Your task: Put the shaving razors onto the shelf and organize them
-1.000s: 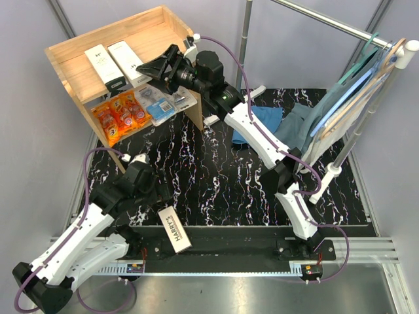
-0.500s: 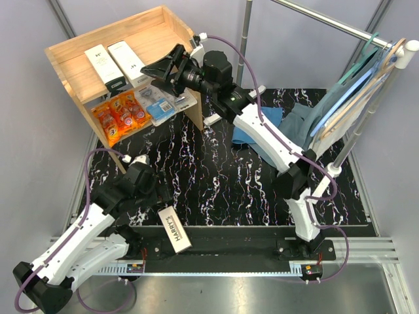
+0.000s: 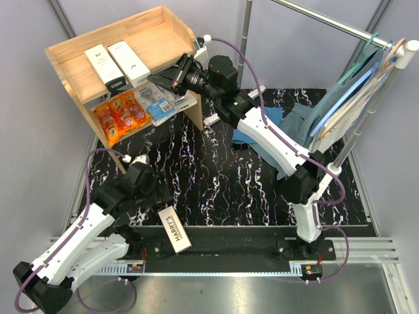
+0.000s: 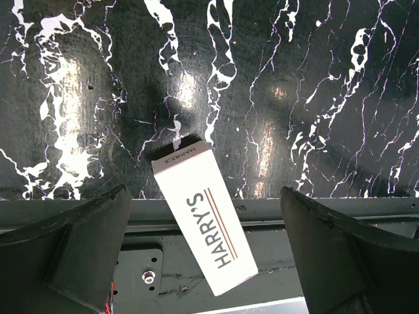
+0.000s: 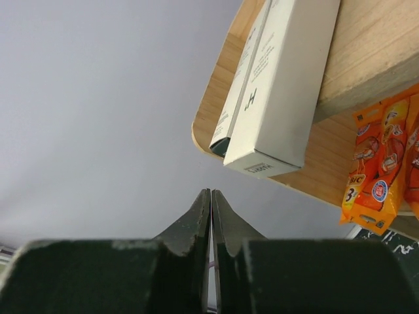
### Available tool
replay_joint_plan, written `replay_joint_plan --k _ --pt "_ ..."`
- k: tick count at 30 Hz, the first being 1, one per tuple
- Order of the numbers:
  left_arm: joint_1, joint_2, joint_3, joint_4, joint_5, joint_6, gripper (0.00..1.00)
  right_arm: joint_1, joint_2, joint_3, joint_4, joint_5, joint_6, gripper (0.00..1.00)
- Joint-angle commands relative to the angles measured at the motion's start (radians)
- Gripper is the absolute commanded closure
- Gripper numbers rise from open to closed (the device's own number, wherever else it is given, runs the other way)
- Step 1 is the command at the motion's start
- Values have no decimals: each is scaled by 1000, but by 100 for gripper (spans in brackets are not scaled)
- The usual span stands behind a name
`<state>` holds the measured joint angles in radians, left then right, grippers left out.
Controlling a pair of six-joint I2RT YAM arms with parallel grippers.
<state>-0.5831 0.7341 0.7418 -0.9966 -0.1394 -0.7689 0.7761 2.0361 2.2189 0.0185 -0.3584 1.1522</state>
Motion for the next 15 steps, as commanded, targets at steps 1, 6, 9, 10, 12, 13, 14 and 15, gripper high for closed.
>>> replay_joint_plan --k 1,6,9,10,12,13,14,15 --pt "-6 -13 -5 30 12 -9 1 11 50 91 58 -20 14 91" --pt "-6 -18 -5 30 11 -9 1 14 140 220 9 -20 23 91" --pt "-4 -18 -5 32 11 -9 1 15 193 284 -8 -22 33 91" --pt "-4 -18 -5 33 11 -9 1 15 200 294 -9 -21 35 91" --pt "-6 -18 -5 30 11 -9 1 17 220 315 -11 -17 40 91" --pt "-6 -19 -7 30 11 -7 1 17 226 323 -11 -13 40 91" --pt "-6 -19 -7 30 12 -7 1 17 231 328 -11 -10 41 91" --pt "-4 -21 -9 30 12 -7 1 17 240 347 -11 -5 43 91"
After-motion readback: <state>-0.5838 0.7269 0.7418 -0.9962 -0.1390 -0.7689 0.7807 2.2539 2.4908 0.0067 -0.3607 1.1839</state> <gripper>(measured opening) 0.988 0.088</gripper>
